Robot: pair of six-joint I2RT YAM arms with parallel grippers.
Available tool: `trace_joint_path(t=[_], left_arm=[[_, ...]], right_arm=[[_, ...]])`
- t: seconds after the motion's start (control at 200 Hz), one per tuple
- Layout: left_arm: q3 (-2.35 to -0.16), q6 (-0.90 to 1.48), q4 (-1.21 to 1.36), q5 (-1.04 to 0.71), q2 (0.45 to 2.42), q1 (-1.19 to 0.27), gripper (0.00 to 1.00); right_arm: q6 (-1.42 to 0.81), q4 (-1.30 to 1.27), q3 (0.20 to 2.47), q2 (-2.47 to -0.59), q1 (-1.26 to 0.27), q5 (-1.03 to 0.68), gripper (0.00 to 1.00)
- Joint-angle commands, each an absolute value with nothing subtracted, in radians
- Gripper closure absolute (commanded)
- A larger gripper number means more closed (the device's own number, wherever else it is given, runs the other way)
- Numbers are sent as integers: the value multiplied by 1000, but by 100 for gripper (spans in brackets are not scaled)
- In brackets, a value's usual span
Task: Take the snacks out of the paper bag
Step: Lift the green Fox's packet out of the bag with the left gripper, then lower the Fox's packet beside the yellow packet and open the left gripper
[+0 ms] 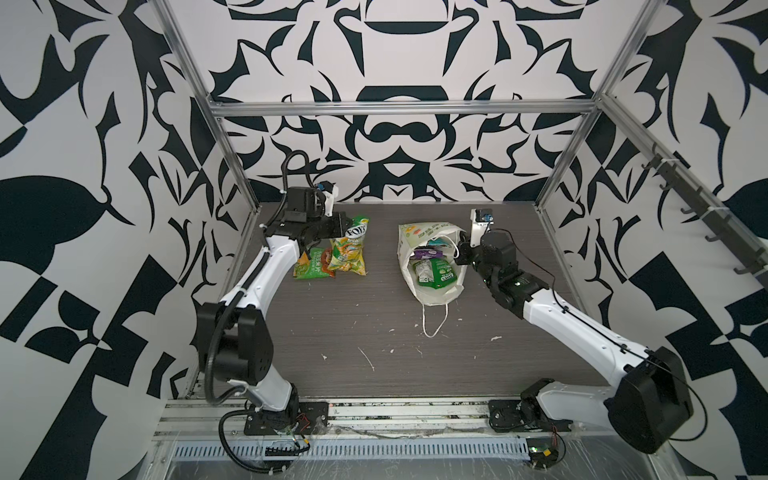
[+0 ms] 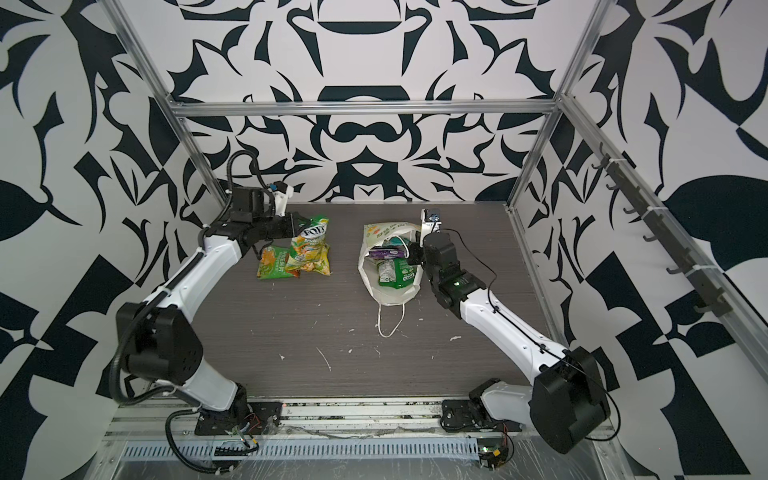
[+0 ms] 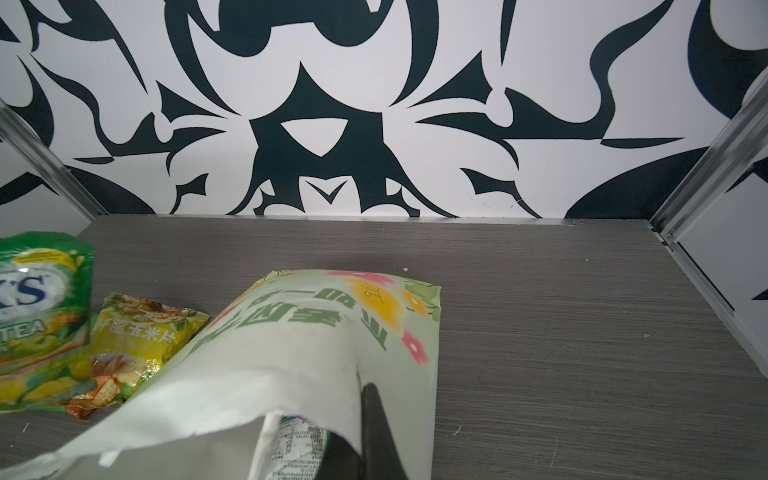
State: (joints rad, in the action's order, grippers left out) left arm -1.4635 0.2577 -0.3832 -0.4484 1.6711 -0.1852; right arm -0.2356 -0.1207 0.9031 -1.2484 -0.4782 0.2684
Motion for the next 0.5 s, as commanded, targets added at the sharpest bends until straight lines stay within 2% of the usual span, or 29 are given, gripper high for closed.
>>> trace_joint_path(t=[0.0, 0.15, 0.495], left_arm=[[-1599, 352, -486, -564, 1779, -182, 100], [-1683, 439, -485, -591, 1913, -199, 100], [-1725, 565, -423, -506, 2039, -286, 100]], right_arm=[[-247, -130, 944, -1205, -473, 282, 100], [-246, -132, 939, -1197, -472, 288, 100], [-236, -137, 938, -1194, -472, 300, 100]])
